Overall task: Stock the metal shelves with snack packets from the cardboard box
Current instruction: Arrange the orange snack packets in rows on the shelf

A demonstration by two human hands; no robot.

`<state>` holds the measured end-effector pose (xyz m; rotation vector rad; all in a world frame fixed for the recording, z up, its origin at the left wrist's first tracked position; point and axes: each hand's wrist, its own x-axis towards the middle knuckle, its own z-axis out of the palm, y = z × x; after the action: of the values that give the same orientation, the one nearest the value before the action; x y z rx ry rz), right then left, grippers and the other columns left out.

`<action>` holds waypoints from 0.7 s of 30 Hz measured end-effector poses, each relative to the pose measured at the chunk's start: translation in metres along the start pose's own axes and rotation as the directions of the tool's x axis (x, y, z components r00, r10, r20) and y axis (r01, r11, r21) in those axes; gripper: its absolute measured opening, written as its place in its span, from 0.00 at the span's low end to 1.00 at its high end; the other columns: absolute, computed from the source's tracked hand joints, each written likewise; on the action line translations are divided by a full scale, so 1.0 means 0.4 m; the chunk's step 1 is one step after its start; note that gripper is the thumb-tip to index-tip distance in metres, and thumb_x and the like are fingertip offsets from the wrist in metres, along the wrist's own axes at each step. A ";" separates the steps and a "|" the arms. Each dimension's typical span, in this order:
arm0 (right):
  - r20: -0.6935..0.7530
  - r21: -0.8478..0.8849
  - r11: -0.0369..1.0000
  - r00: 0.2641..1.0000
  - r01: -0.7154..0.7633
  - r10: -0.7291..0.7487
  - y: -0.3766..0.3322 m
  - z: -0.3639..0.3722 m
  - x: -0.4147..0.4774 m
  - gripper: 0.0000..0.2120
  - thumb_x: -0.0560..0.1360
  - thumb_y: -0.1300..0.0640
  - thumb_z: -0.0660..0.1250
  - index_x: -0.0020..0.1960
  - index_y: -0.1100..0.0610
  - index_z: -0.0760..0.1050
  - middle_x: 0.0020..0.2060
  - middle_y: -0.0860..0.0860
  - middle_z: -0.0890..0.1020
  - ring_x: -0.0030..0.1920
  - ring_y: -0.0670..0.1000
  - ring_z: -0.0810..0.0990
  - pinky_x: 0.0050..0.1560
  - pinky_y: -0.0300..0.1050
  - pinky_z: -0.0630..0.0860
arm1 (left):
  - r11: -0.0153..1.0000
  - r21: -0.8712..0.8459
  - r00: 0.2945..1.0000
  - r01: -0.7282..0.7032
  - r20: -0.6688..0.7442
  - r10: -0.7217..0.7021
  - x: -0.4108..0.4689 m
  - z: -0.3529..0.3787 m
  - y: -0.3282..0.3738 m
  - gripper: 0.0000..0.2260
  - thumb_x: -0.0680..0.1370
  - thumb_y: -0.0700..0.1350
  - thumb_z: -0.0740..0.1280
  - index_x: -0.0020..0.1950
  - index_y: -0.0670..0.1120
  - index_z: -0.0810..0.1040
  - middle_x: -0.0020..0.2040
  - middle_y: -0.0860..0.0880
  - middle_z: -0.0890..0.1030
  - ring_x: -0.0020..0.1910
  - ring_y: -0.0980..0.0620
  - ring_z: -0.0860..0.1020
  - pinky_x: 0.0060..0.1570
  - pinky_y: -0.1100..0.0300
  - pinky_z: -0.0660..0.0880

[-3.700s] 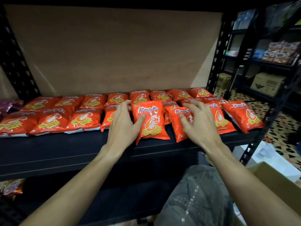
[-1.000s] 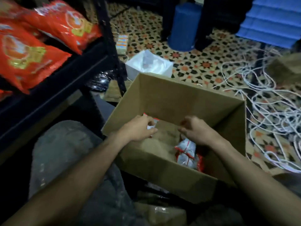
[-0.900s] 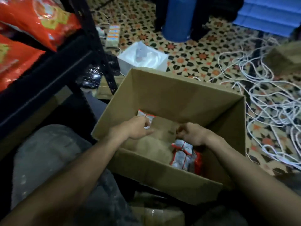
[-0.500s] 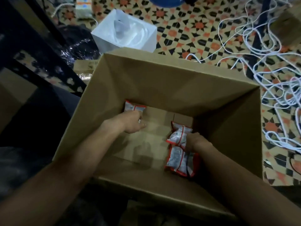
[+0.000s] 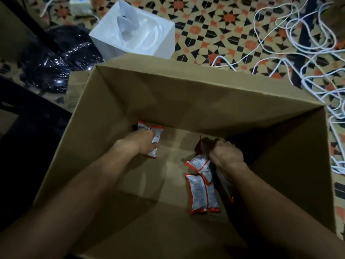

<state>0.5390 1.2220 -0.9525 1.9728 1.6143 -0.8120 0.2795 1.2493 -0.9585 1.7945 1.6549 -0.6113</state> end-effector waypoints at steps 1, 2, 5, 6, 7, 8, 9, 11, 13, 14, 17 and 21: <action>0.029 0.019 1.000 0.999 -0.018 0.018 -0.007 0.004 0.010 0.24 0.80 0.46 0.59 0.71 0.59 0.67 0.68 0.60 0.71 0.67 0.61 0.71 0.65 0.52 0.70 | 1.000 0.000 1.000 -0.001 -0.020 0.001 0.011 0.006 -0.002 0.22 0.81 0.53 0.62 0.70 0.41 0.71 0.68 0.42 0.74 0.66 0.43 0.73 0.62 0.54 0.71; 0.051 0.034 0.999 0.998 -0.035 0.033 -0.010 0.012 0.023 0.25 0.80 0.43 0.59 0.70 0.58 0.69 0.67 0.59 0.72 0.67 0.60 0.72 0.64 0.52 0.71 | 1.000 0.006 0.999 -0.011 -0.044 0.011 0.026 0.016 -0.004 0.21 0.82 0.52 0.62 0.70 0.41 0.70 0.69 0.42 0.73 0.67 0.43 0.71 0.63 0.55 0.69; 0.053 0.095 0.995 0.998 -0.022 0.017 -0.015 0.034 0.046 0.26 0.78 0.37 0.59 0.65 0.55 0.73 0.65 0.59 0.75 0.64 0.60 0.75 0.62 0.52 0.74 | 0.999 0.048 0.994 -0.010 -0.108 0.015 0.053 0.052 -0.009 0.22 0.82 0.52 0.61 0.74 0.44 0.66 0.74 0.44 0.66 0.72 0.43 0.65 0.67 0.54 0.66; 0.058 0.122 0.992 0.998 -0.015 0.008 -0.014 0.042 0.052 0.26 0.78 0.36 0.58 0.64 0.55 0.73 0.64 0.59 0.76 0.63 0.61 0.76 0.62 0.52 0.74 | 0.997 0.082 0.992 -0.010 -0.121 0.019 0.063 0.061 -0.011 0.24 0.81 0.53 0.61 0.75 0.46 0.64 0.74 0.45 0.63 0.73 0.43 0.63 0.68 0.54 0.64; 0.065 0.143 0.990 0.998 -0.004 -0.005 -0.013 0.048 0.057 0.26 0.78 0.36 0.57 0.64 0.55 0.73 0.63 0.59 0.76 0.62 0.61 0.76 0.62 0.52 0.74 | 0.992 0.128 0.991 -0.014 -0.134 0.032 0.070 0.068 -0.011 0.25 0.81 0.53 0.61 0.76 0.48 0.62 0.75 0.46 0.62 0.73 0.43 0.61 0.68 0.54 0.63; 0.070 0.149 0.989 0.997 0.005 -0.015 -0.010 0.052 0.058 0.25 0.78 0.37 0.60 0.64 0.55 0.73 0.63 0.59 0.76 0.62 0.61 0.76 0.62 0.52 0.75 | 0.982 0.188 0.988 -0.021 -0.146 0.049 0.075 0.074 -0.010 0.26 0.80 0.54 0.63 0.76 0.49 0.62 0.74 0.46 0.62 0.73 0.42 0.61 0.68 0.53 0.62; 0.067 0.148 0.989 0.997 0.014 -0.024 -0.012 0.051 0.055 0.24 0.77 0.38 0.62 0.65 0.54 0.72 0.63 0.59 0.76 0.63 0.61 0.76 0.62 0.51 0.74 | 0.969 0.244 0.986 -0.022 -0.153 0.061 0.078 0.075 -0.008 0.27 0.80 0.55 0.64 0.76 0.49 0.62 0.74 0.46 0.62 0.72 0.42 0.62 0.68 0.53 0.62; 0.049 0.140 0.990 0.998 0.021 -0.028 -0.013 0.042 0.047 0.21 0.78 0.44 0.64 0.64 0.56 0.73 0.63 0.59 0.76 0.64 0.60 0.76 0.62 0.50 0.74 | 0.965 0.263 0.986 0.006 -0.160 0.037 0.088 0.077 -0.008 0.29 0.79 0.54 0.65 0.75 0.46 0.60 0.73 0.45 0.64 0.71 0.43 0.64 0.66 0.54 0.63; 0.022 0.148 0.989 0.999 0.026 -0.030 -0.011 0.033 0.044 0.17 0.78 0.48 0.64 0.62 0.57 0.75 0.62 0.59 0.78 0.63 0.60 0.76 0.62 0.50 0.73 | 0.967 0.252 0.991 0.025 -0.132 0.009 0.097 0.083 -0.011 0.34 0.77 0.56 0.68 0.77 0.45 0.55 0.74 0.45 0.63 0.72 0.44 0.64 0.66 0.54 0.63; 0.010 0.158 0.987 1.000 0.025 -0.027 -0.010 0.030 0.042 0.17 0.77 0.48 0.65 0.61 0.56 0.76 0.61 0.58 0.78 0.63 0.59 0.77 0.62 0.50 0.74 | 0.960 0.277 0.993 0.034 -0.117 -0.002 0.097 0.085 -0.012 0.36 0.77 0.56 0.68 0.77 0.46 0.54 0.74 0.46 0.63 0.72 0.44 0.64 0.67 0.53 0.63; -0.021 0.219 0.976 1.000 0.000 0.004 -0.002 0.008 0.030 0.18 0.76 0.47 0.68 0.61 0.57 0.76 0.61 0.58 0.78 0.62 0.59 0.76 0.63 0.52 0.73 | 0.951 0.306 0.996 0.038 -0.083 -0.014 0.102 0.083 -0.018 0.35 0.76 0.54 0.70 0.76 0.46 0.57 0.73 0.45 0.68 0.71 0.44 0.67 0.69 0.52 0.62; -0.060 0.293 0.955 0.996 -0.043 0.064 0.007 -0.025 0.015 0.20 0.74 0.50 0.71 0.61 0.61 0.75 0.61 0.61 0.77 0.62 0.62 0.77 0.61 0.52 0.75 | 0.930 0.367 1.000 -0.011 0.031 -0.001 0.088 0.095 -0.010 0.32 0.72 0.56 0.71 0.73 0.50 0.65 0.69 0.47 0.72 0.68 0.44 0.68 0.69 0.49 0.59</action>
<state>0.5442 1.2322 -0.9495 2.2597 1.5429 -1.0212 0.2822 1.2475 -1.0104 2.0337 1.5921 -0.9962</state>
